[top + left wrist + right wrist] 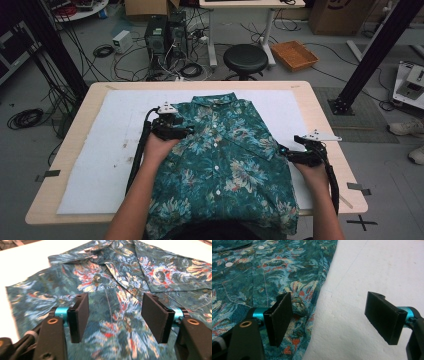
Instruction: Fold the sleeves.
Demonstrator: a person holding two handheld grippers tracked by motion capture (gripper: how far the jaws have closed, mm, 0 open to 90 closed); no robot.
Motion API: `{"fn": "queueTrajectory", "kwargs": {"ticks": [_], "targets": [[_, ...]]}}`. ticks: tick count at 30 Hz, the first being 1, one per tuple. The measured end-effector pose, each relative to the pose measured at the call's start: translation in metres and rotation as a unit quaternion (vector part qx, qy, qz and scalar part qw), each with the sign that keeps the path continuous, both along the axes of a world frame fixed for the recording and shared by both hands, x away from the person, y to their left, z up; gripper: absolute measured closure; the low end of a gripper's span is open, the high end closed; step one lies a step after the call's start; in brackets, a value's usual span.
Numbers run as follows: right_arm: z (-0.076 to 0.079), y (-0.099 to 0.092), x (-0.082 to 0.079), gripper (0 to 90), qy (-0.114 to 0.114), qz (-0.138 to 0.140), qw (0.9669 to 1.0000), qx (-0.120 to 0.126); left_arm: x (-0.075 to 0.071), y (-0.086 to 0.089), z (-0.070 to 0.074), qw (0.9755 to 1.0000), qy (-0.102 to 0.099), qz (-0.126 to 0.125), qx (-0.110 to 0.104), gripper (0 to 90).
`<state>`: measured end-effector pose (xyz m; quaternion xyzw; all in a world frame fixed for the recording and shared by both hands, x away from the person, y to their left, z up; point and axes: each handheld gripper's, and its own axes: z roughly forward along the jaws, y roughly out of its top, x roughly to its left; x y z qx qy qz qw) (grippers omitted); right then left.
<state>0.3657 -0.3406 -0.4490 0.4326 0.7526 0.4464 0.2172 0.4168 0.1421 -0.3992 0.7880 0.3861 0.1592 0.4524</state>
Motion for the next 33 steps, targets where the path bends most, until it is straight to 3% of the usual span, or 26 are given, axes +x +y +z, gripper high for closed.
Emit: {"fn": "queueTrajectory", "kwargs": {"ticks": [6, 10, 13, 16, 21, 26, 30, 33], "targets": [[0.000, 0.000, 0.000, 22.6, 0.000, 0.004, 1.0000, -0.001, -0.018, 0.018, 0.001, 0.9996, -0.020, 0.002, -0.021, 34.0], [0.000, -0.001, 0.001, 22.5, 0.005, 0.004, 1.0000, 0.008, -0.029, 0.025, -0.002, 0.9996, -0.014, 0.008, -0.022, 31.6], [0.000, -0.001, 0.000, 22.3, 0.002, 0.010, 0.9999, 0.006, -0.041, 0.030, -0.008, 0.9978, -0.012, -0.039, -0.053, 30.6], [0.000, 0.000, 0.000, 22.3, 0.001, 0.015, 0.9999, 0.000, -0.048, 0.036, -0.015, 0.9981, -0.021, -0.036, -0.045, 30.4], [0.000, -0.002, 0.002, 22.3, 0.008, 0.012, 0.9998, 0.014, -0.043, 0.047, -0.020, 0.9987, -0.016, -0.011, -0.046, 28.5], [0.000, -0.002, 0.001, 22.3, 0.005, 0.007, 0.9999, 0.012, -0.042, 0.053, -0.021, 0.9988, -0.011, -0.006, -0.047, 27.0], [0.000, -0.004, 0.001, 22.1, 0.003, 0.016, 0.9996, 0.021, -0.044, 0.053, -0.026, 0.9980, -0.030, 0.000, -0.055, 25.6], [0.001, -0.006, -0.001, 21.8, 0.000, 0.021, 0.9992, 0.032, -0.041, 0.046, -0.032, 0.9991, -0.013, -0.005, -0.039, 24.9]]}}
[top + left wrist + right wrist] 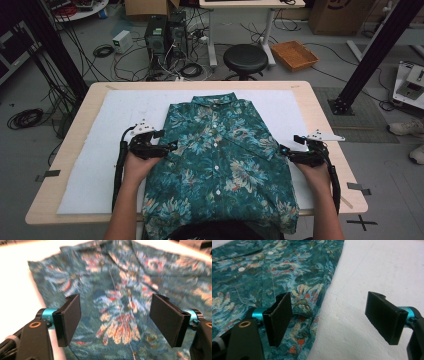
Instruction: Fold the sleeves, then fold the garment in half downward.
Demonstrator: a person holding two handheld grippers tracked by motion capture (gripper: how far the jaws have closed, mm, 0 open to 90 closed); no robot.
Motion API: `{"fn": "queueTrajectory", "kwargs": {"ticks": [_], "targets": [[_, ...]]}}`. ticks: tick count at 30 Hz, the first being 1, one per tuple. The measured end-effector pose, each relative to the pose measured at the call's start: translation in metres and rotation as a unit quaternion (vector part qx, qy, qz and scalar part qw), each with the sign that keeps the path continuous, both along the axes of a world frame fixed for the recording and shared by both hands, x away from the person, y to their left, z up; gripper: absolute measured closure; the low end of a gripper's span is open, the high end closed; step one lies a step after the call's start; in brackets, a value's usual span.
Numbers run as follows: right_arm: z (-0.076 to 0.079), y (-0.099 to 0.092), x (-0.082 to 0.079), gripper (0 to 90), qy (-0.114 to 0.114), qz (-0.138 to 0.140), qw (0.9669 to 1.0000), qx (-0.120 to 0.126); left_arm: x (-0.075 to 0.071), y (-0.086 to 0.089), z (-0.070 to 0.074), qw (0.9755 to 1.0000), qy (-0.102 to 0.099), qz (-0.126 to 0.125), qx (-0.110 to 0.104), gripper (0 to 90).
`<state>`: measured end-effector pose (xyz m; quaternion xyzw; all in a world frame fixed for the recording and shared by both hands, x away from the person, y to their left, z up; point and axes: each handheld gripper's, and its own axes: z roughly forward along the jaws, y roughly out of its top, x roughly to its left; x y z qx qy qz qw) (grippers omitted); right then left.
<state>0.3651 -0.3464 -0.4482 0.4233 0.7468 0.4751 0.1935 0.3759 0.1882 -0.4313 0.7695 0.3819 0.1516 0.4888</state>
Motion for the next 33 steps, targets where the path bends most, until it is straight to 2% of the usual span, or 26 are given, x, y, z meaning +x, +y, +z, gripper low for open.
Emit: {"fn": "queueTrajectory", "kwargs": {"ticks": [4, 10, 18, 24, 28, 30, 33], "targets": [[0.000, -0.001, 0.001, 21.8, -0.003, 0.001, 1.0000, 0.001, 0.000, -0.004, 0.001, 1.0000, -0.003, -0.009, -0.001, 23.0], [0.000, 0.000, 0.000, 21.7, -0.004, -0.003, 1.0000, 0.001, 0.000, 0.000, 0.005, 0.9998, -0.007, 0.002, -0.017, 22.4], [0.000, 0.000, 0.001, 21.7, -0.004, -0.004, 1.0000, 0.000, -0.002, -0.003, 0.007, 0.9999, -0.008, 0.001, -0.012, 22.3], [0.000, 0.000, 0.000, 21.7, -0.004, -0.004, 1.0000, -0.001, 0.000, -0.004, 0.004, 1.0000, -0.001, 0.002, -0.006, 22.4], [0.000, -0.002, 0.001, 21.7, -0.003, -0.005, 1.0000, 0.007, 0.002, 0.000, 0.003, 1.0000, 0.001, 0.007, -0.006, 22.4], [0.001, -0.002, 0.001, 21.7, -0.003, -0.008, 0.9999, 0.011, 0.004, 0.005, 0.003, 0.9999, -0.004, 0.005, -0.016, 22.2], [0.004, -0.001, 0.002, 21.7, -0.011, -0.015, 0.9998, 0.004, 0.005, 0.012, 0.005, 0.9998, -0.010, 0.009, -0.018, 21.7]]}}
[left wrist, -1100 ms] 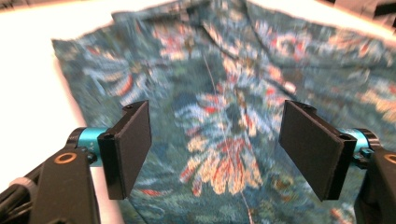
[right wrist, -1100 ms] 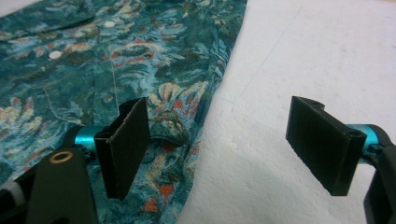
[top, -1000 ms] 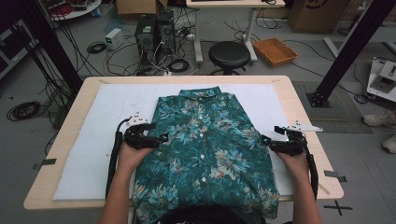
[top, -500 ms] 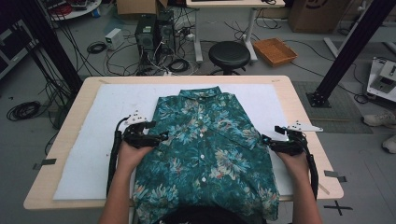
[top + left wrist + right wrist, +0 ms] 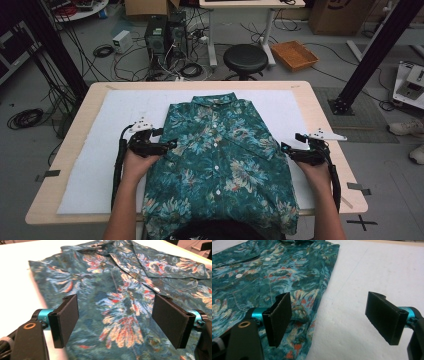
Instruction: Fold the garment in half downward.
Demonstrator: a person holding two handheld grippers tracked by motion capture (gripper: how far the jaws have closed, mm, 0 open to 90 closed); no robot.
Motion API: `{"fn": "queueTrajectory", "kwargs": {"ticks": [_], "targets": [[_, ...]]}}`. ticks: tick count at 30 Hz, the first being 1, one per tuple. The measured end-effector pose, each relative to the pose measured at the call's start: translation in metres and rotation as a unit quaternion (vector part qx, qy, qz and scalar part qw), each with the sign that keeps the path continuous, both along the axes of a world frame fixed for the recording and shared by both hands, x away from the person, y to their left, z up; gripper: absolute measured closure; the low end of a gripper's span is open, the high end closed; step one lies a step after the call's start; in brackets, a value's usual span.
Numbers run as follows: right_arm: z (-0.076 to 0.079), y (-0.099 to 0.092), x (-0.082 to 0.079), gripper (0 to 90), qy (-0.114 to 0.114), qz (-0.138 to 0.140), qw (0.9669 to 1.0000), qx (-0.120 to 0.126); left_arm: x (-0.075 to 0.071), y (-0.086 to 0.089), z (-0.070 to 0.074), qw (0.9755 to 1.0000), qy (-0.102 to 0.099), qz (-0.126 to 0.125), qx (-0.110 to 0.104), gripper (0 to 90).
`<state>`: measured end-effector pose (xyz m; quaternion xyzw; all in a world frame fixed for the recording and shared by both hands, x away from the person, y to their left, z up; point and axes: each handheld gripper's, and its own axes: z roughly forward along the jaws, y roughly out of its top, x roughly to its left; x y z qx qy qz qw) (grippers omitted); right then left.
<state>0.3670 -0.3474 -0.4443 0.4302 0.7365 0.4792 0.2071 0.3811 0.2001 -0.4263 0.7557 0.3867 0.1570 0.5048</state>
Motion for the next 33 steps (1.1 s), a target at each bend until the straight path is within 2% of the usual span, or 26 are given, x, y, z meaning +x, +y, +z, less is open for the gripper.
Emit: {"fn": "queueTrajectory", "kwargs": {"ticks": [2, 6, 9, 11, 13, 15, 19, 21, 23, 25, 26, 29, 33], "targets": [[0.003, -0.001, 0.002, 21.8, -0.002, 0.000, 1.0000, -0.002, 0.001, 0.003, 0.000, 1.0000, 0.003, 0.004, 0.003, 21.6], [0.012, -0.002, 0.006, 21.7, 0.011, 0.000, 0.9999, 0.002, 0.004, 0.005, -0.001, 0.9998, 0.009, 0.015, 0.008, 21.6], [0.019, 0.000, 0.011, 21.7, 0.013, 0.010, 0.9999, -0.002, 0.006, 0.005, -0.003, 0.9995, 0.012, 0.023, 0.018, 21.6], [0.025, 0.000, 0.014, 21.7, 0.013, 0.014, 0.9998, 0.003, 0.009, 0.006, -0.005, 0.9993, 0.015, 0.029, 0.017, 21.6], [0.030, 0.002, 0.019, 21.7, 0.015, 0.018, 0.9997, -0.001, 0.011, 0.009, -0.005, 0.9988, 0.014, 0.043, 0.021, 21.6], [0.036, 0.004, 0.022, 21.7, 0.011, 0.023, 0.9997, -0.001, 0.015, 0.011, -0.004, 0.9982, 0.023, 0.049, 0.028, 21.6], [0.045, 0.009, 0.031, 21.7, 0.010, 0.030, 0.9995, -0.003, 0.022, 0.009, 0.003, 0.9976, 0.023, 0.049, 0.043, 21.6], [0.046, 0.013, 0.037, 21.8, 0.017, 0.034, 0.9993, -0.004, 0.029, 0.007, 0.004, 0.9976, 0.027, 0.049, 0.042, 21.6], [0.046, 0.017, 0.042, 21.8, 0.022, 0.034, 0.9991, -0.009, 0.036, 0.005, 0.002, 0.9967, 0.038, 0.048, 0.054, 21.6], [0.045, 0.022, 0.048, 21.7, 0.028, 0.039, 0.9988, -0.012, 0.041, 0.003, 0.000, 0.9963, 0.046, 0.050, 0.054, 21.6], [0.045, 0.024, 0.050, 21.7, 0.030, 0.039, 0.9987, -0.015, 0.043, 0.002, -0.001, 0.9957, 0.050, 0.047, 0.062, 21.6], [0.043, 0.028, 0.056, 21.7, 0.031, 0.043, 0.9985, -0.016, 0.048, -0.001, -0.006, 0.9962, 0.053, 0.047, 0.051, 21.6], [0.040, 0.032, 0.063, 21.8, 0.041, 0.043, 0.9980, -0.024, 0.054, 0.000, -0.014, 0.9953, 0.061, 0.056, 0.050, 21.6]]}}
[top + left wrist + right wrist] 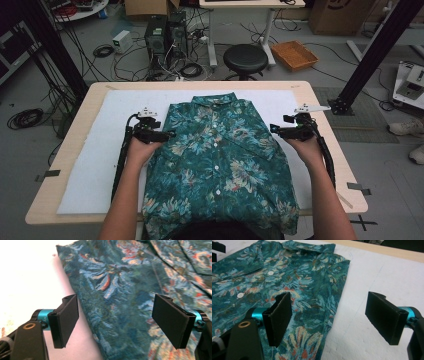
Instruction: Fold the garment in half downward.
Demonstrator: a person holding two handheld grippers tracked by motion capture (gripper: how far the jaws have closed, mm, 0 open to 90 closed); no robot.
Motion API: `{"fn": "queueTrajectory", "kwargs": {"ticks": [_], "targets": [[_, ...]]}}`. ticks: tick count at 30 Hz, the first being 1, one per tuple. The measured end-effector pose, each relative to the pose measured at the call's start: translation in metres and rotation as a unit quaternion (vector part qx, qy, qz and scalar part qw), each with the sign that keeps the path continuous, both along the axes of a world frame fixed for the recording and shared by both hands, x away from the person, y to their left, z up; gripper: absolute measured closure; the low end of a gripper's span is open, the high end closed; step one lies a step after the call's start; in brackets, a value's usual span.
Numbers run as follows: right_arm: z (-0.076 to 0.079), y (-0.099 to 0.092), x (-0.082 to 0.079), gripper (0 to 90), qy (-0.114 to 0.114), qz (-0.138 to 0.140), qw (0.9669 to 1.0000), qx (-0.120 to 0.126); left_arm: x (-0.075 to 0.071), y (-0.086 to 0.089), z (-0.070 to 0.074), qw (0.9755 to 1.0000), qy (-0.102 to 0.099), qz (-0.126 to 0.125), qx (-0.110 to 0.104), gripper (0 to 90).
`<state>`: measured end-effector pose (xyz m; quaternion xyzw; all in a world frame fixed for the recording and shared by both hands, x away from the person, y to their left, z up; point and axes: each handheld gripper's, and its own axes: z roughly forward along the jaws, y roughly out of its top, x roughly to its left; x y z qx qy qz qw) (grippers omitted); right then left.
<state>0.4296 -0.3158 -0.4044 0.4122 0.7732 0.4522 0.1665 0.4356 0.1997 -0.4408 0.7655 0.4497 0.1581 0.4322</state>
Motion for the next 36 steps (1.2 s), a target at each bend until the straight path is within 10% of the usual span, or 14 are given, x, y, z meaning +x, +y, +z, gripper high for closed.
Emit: {"fn": "queueTrajectory", "kwargs": {"ticks": [24, 36], "targets": [[-0.033, 0.033, 0.059, 28.5, 0.070, -0.016, 0.9963, -0.048, 0.034, -0.006, -0.008, 0.9983, 0.034, 0.028, 0.038, 22.3], [-0.040, 0.040, 0.059, 53.3, 0.073, -0.027, 0.9927, -0.092, 0.034, -0.011, -0.007, 0.9968, 0.017, 0.041, 0.067, 49.7]]}}
